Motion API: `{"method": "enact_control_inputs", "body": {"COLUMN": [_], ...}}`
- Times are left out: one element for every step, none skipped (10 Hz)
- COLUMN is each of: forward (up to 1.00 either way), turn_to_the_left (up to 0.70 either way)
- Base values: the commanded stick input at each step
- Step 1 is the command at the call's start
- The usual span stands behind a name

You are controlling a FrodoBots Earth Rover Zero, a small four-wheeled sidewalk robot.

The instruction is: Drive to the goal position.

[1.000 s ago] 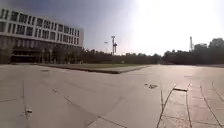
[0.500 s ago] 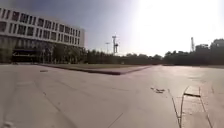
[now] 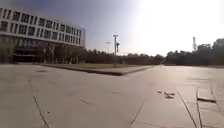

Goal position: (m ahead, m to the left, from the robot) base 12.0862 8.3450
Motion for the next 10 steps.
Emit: {"method": "enact_control_inputs", "body": {"forward": [0.7,0.7,0.7,0.7,0.7,0.7,0.7,0.7,0.7,0.7], "turn_to_the_left": [0.0,0.0,0.0,0.0,0.0,0.0,0.0,0.17,0.27,0.02]}}
